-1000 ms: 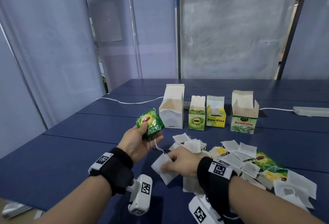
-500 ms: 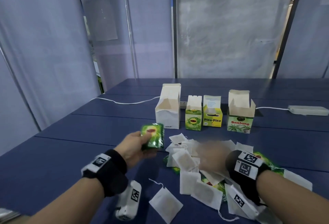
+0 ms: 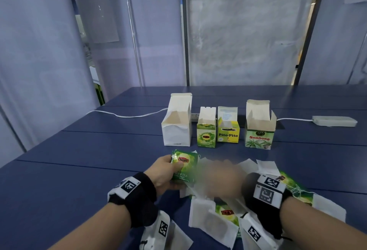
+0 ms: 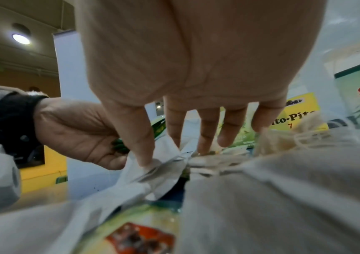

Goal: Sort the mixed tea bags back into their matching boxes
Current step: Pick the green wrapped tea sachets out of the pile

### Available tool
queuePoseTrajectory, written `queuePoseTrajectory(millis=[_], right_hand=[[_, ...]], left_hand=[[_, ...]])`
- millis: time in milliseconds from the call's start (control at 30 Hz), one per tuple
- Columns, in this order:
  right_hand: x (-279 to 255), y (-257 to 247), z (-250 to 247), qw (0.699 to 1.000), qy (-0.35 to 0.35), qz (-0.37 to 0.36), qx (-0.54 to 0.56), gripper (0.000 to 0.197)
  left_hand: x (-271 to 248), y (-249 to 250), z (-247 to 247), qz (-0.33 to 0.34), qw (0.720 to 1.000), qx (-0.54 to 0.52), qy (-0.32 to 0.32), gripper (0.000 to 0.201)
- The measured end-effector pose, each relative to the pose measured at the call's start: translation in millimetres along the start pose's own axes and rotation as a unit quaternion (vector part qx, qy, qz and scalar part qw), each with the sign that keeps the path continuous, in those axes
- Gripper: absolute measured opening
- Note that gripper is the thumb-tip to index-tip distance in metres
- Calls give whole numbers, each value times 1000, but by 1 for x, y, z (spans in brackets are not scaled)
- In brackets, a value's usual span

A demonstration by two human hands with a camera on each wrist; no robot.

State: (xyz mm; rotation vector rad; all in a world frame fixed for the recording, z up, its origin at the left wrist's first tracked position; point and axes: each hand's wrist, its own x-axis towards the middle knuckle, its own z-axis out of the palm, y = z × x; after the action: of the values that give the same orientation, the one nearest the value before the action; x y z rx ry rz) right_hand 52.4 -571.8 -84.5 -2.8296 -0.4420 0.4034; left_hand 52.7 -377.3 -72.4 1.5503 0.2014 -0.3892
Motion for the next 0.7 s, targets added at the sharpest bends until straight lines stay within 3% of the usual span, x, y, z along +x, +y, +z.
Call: queuePoseTrajectory(millis=[100, 267, 367, 467, 567, 700], right_hand=[[-4, -1, -5, 998, -9, -16, 52, 53], [-8, 15, -18, 996, -25, 76, 29, 62], [-8, 17, -19, 995, -53, 88, -15, 71], [-6, 13, -18, 994, -57, 82, -41, 62], [-4, 12, -15, 996, -52, 76, -11, 55], [0, 10, -15, 993, -37, 94, 55, 74]], left_hand=[[-2, -2, -11, 21, 1000, 18, 11, 20], [-9, 5, -38, 16, 998, 65, -8, 21], [-13, 10, -46, 16, 984, 172, -34, 18], [-11, 13, -50, 43, 965, 260, -19, 17], [-7, 13, -52, 66, 972, 227, -20, 20], [-2, 12, -47, 76, 980, 175, -55, 22]])
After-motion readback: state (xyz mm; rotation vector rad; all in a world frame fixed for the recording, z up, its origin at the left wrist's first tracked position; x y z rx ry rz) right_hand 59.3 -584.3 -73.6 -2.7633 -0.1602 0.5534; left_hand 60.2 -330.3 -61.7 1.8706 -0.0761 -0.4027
